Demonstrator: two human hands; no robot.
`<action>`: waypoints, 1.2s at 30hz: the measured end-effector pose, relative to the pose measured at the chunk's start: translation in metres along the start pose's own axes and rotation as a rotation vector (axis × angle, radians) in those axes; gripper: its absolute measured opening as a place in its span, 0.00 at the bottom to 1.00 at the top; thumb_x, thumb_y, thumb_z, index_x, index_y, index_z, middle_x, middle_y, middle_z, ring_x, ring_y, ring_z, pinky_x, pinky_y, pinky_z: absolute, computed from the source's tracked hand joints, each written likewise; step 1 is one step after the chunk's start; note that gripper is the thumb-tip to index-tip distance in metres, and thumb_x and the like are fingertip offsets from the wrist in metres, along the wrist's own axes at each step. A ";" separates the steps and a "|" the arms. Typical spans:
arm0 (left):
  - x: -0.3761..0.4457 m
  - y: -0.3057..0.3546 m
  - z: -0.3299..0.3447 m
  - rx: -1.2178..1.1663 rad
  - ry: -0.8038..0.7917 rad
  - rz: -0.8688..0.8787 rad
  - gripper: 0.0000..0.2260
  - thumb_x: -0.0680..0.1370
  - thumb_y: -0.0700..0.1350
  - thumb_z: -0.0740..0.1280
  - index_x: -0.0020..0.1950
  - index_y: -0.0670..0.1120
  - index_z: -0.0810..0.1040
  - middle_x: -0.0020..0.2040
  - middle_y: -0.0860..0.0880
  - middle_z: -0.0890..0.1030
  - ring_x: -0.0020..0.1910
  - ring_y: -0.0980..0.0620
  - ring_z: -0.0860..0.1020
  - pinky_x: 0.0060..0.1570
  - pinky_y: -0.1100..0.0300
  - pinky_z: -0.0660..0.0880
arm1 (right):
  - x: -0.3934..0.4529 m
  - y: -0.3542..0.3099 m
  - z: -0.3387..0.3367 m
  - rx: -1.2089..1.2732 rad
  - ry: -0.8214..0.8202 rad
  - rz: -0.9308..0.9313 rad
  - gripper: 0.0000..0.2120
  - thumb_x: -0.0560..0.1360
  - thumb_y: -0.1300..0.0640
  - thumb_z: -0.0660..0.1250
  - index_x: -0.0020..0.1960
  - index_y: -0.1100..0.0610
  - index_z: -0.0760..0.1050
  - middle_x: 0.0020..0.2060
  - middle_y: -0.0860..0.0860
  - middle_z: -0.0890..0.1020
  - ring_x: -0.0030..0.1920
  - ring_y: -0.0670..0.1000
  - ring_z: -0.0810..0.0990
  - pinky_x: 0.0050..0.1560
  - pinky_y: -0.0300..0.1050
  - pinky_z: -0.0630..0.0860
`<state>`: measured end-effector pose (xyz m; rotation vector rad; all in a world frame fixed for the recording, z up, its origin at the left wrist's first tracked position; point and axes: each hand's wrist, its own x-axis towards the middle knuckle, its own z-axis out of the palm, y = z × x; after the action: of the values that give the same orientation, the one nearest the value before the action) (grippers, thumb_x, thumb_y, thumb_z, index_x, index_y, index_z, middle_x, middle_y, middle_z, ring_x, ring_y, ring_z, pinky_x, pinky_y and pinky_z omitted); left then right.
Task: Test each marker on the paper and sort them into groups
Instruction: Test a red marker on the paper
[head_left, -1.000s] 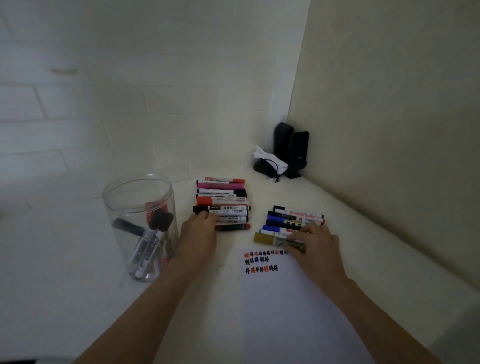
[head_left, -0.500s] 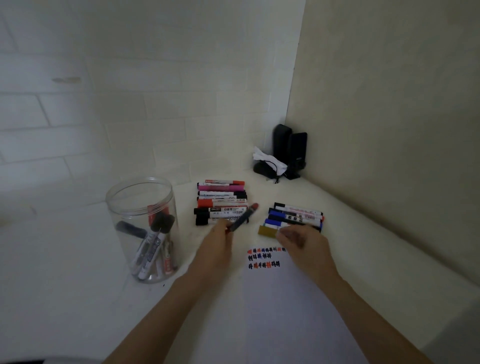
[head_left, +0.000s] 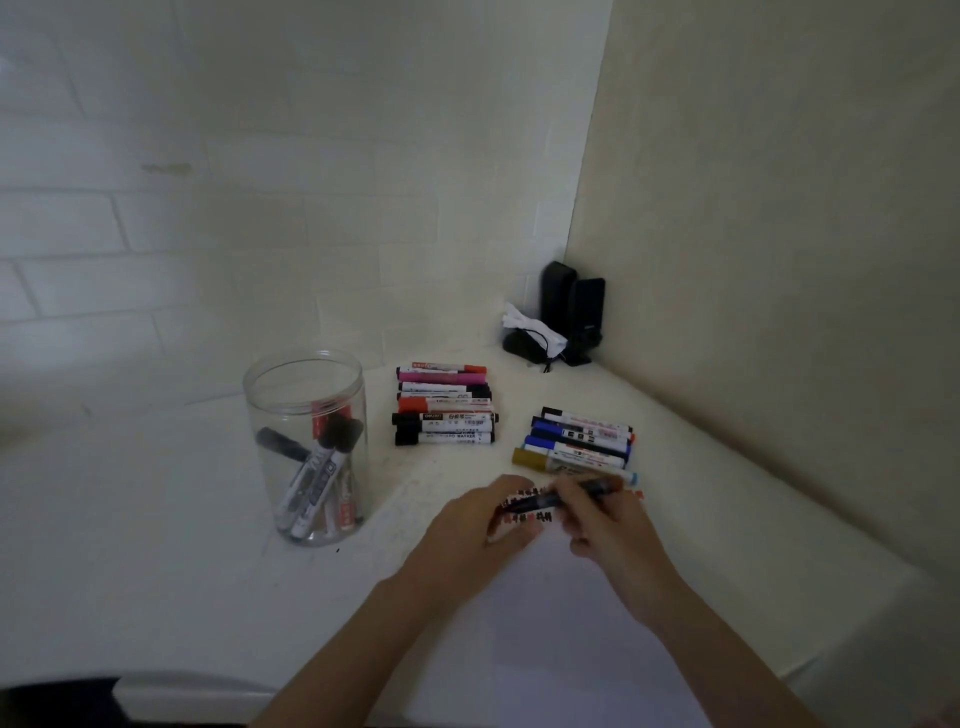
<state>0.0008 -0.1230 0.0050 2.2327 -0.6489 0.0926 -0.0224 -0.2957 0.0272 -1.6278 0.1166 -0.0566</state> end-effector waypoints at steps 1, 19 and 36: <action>-0.001 -0.003 0.000 0.048 -0.010 -0.084 0.26 0.74 0.61 0.67 0.70 0.59 0.63 0.54 0.55 0.74 0.49 0.59 0.72 0.49 0.65 0.71 | 0.001 -0.001 -0.008 0.080 0.069 0.025 0.12 0.78 0.52 0.66 0.49 0.61 0.81 0.32 0.50 0.79 0.31 0.45 0.71 0.29 0.36 0.66; 0.007 -0.042 -0.002 0.651 -0.036 -0.126 0.30 0.71 0.75 0.53 0.70 0.64 0.64 0.52 0.53 0.60 0.53 0.53 0.61 0.53 0.54 0.60 | -0.009 0.025 -0.009 -0.175 0.214 0.040 0.11 0.76 0.54 0.69 0.37 0.58 0.78 0.25 0.49 0.76 0.26 0.46 0.72 0.29 0.39 0.69; 0.008 -0.059 -0.009 0.576 0.032 -0.081 0.33 0.66 0.78 0.52 0.67 0.66 0.68 0.51 0.55 0.61 0.52 0.56 0.61 0.51 0.56 0.56 | 0.039 0.037 0.008 -0.470 0.218 -0.139 0.07 0.75 0.53 0.70 0.40 0.55 0.79 0.31 0.52 0.82 0.32 0.49 0.80 0.34 0.43 0.75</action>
<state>0.0372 -0.0873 -0.0271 2.7990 -0.5608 0.3065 0.0152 -0.2945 -0.0117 -2.0949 0.1942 -0.3348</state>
